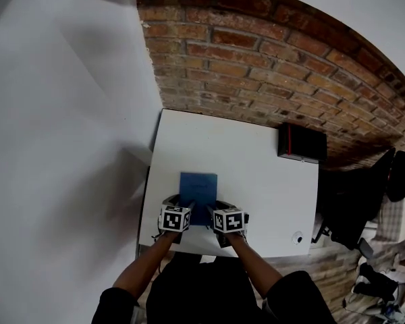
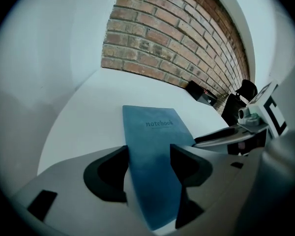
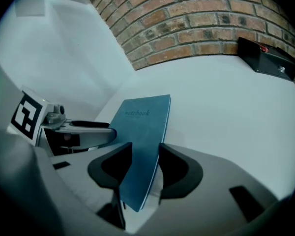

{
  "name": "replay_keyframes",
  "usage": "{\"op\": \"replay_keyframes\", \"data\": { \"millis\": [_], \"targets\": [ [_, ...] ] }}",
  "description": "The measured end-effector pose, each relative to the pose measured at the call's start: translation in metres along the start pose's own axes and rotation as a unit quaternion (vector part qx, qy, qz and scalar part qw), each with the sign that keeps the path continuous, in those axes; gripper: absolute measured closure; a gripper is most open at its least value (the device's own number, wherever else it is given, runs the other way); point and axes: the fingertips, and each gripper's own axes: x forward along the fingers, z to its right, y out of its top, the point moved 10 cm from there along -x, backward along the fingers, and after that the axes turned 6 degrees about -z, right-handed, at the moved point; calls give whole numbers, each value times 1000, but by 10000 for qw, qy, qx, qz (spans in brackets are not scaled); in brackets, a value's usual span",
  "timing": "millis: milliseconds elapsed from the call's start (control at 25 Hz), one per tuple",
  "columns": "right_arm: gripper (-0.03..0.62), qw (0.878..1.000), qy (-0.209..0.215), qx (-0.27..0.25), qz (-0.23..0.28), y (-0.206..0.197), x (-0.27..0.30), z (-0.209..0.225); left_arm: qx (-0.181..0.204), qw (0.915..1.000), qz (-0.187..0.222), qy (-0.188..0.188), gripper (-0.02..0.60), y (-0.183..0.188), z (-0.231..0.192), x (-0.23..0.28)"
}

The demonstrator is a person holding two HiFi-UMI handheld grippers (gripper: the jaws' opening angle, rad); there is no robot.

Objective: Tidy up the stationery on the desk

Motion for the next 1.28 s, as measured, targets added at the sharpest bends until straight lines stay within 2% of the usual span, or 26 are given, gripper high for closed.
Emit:
{"op": "replay_keyframes", "data": {
  "millis": [400,680,1000,1160,1280],
  "targets": [
    [408,9999,21,-80,-142,-29,1,-19,141,9999,7,29,308,-18,-6,-9],
    [410,9999,-52,-128,-69,-33,3,-23,179,9998,43,88,308,-23,-7,-10],
    [408,9995,-179,-271,61,-34,4,-25,427,9988,19,226,308,-22,-8,-8],
    [409,9987,-16,-393,334,-36,-9,-28,455,9974,353,433,308,-21,-2,-24],
    [410,9974,118,-429,571,-38,-28,-29,668,9940,705,495,310,-20,17,-42]
  ]
}}
